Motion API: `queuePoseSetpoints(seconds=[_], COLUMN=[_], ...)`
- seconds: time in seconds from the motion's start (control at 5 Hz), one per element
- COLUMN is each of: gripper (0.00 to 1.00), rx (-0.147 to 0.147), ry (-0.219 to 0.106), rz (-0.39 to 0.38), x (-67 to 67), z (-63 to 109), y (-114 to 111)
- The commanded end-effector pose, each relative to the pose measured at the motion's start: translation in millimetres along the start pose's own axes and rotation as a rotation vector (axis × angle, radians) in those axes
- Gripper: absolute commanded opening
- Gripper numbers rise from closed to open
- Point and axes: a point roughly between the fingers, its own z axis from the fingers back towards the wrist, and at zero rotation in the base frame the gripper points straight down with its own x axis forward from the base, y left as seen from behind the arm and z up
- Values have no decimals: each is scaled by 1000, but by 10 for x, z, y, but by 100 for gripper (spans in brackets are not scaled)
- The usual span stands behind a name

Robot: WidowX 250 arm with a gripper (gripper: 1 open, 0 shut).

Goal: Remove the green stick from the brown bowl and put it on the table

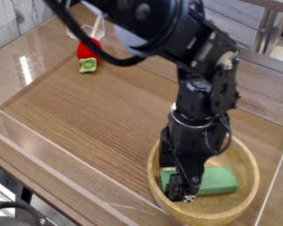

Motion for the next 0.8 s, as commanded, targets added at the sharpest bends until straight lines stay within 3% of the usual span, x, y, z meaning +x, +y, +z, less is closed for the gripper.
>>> queuePoseSetpoints(seconds=[0.0, 0.2, 0.6], gripper=[100, 100, 100], rx=[36, 53, 80], ry=[-41, -44, -73], rz=[-2, -2, -95], x=[139, 238, 92], z=[32, -39, 77], y=[-28, -35, -3])
